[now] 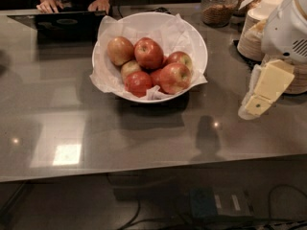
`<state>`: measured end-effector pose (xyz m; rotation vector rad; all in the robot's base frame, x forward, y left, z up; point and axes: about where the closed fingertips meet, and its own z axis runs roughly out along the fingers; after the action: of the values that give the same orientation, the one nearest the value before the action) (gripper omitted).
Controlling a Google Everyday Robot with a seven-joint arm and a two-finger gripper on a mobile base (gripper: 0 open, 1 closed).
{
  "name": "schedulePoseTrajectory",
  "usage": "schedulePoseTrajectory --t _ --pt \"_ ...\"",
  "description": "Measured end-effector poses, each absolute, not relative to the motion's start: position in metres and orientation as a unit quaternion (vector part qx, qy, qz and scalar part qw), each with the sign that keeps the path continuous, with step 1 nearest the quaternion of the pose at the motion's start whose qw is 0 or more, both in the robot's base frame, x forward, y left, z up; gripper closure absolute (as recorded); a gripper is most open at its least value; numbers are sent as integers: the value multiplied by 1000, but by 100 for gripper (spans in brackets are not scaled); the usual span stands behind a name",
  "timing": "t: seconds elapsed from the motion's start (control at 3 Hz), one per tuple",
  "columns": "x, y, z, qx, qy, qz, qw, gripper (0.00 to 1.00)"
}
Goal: Pick apple from white bowl
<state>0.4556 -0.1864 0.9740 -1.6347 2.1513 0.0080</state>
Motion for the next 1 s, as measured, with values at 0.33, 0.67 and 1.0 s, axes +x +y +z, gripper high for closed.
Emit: schedulePoseTrajectory --t 0.33,0.67,1.0 --pt "472 -155 969 -599 754 39 266 0" --pt "489 -126 970 -618 723 64 302 0" --pt "489 -125 970 -619 721 65 304 0"
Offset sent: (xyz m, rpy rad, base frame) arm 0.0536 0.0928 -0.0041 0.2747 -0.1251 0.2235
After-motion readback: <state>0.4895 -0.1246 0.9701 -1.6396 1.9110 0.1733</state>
